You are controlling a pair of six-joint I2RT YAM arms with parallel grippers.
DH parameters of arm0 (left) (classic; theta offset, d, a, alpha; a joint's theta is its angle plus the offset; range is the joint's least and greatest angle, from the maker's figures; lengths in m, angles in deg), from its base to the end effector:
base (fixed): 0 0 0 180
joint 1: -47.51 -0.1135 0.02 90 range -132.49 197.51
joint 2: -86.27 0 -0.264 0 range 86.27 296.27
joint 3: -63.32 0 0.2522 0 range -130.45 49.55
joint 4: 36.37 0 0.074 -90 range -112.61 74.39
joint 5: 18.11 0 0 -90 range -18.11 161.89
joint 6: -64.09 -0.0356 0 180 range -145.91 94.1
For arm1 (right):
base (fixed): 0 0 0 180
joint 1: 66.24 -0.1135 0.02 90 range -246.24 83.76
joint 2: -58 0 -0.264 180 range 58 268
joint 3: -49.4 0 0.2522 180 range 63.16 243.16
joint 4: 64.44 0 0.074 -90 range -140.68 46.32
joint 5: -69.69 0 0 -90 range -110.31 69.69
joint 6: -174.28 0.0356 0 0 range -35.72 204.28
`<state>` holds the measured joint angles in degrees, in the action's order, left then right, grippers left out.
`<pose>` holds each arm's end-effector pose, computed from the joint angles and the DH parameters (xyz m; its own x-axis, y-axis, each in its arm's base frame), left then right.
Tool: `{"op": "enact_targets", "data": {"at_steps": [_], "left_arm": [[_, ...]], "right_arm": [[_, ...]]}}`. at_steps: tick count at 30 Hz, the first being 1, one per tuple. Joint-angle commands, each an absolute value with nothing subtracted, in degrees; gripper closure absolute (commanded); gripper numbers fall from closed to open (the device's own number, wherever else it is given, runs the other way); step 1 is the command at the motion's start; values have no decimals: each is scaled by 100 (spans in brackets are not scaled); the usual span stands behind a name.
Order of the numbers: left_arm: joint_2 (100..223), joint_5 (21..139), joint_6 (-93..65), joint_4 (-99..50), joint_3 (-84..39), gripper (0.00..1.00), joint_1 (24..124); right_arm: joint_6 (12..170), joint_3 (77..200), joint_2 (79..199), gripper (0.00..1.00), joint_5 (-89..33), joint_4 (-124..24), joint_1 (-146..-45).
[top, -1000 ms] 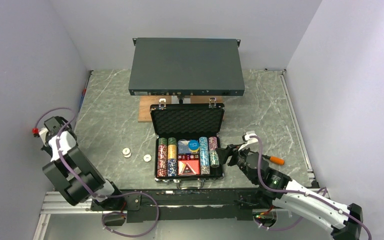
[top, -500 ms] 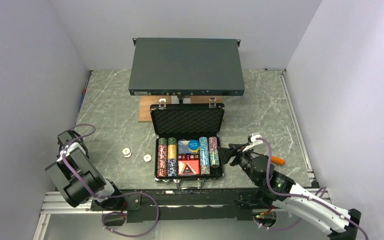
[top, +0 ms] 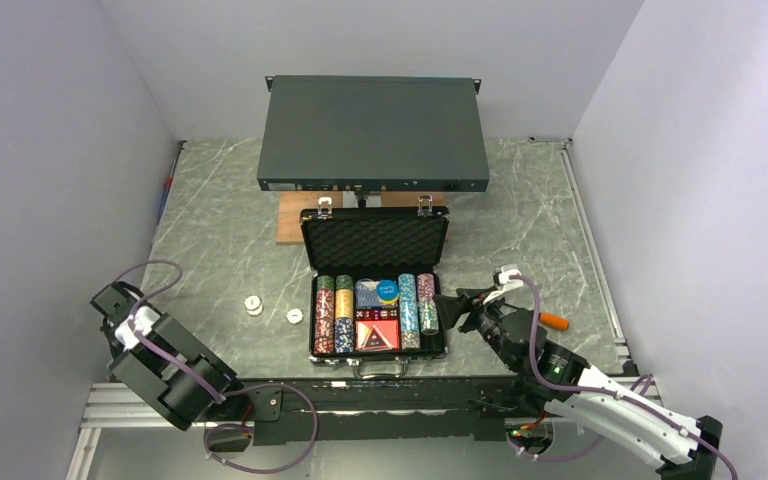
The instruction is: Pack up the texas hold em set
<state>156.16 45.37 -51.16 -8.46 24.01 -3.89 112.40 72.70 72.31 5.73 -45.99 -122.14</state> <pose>0.1134 0.1675 0.1429 -0.8415 -0.4423 -0.3103 -0.5373 0.6242 0.5672 0.0790 0.0888 0.2007 -0.3175 0.2864 -0.9040 -0.3986 0.8247 0.4013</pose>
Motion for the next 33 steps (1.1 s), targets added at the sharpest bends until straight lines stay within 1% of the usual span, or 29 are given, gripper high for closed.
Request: {"op": "enact_targets", "data": {"at_steps": [1, 8, 14, 16, 21, 25, 28, 30, 33], "left_arm": [[15262, 5020, -5479, -869, 2517, 100, -607], [15602, 5314, -5467, -459, 2443, 100, -524], [15617, 5616, -5542, -175, 2392, 100, -394], [15637, 6035, -5807, -1, 2303, 100, -122], [15656, 6279, -5969, 338, 2327, 100, 1021], [15193, 6322, -5909, 433, 2255, 100, 1489], [14269, 5892, -5618, -377, 2570, 100, 1506], [13796, 5792, -5393, -635, 2627, 100, 1520], [13794, 5141, -4638, -558, 2181, 100, 1542]], "right_arm": [[11214, 7276, 7277, 33, 567, -4751, -12218], [11215, 7260, 7197, 33, 573, -4738, -12221], [11210, 7249, 7173, 33, 617, -4730, -12216], [11215, 7250, 7140, 33, 623, -4721, -12223], [11229, 7263, 7215, 33, 632, -4726, -12222], [11225, 7280, 7256, 33, 640, -4727, -12223], [11228, 7292, 7314, 33, 624, -4743, -12227], [11232, 7300, 7349, 34, 615, -4739, -12222], [11232, 7294, 7317, 34, 604, -4736, -12220]]}}
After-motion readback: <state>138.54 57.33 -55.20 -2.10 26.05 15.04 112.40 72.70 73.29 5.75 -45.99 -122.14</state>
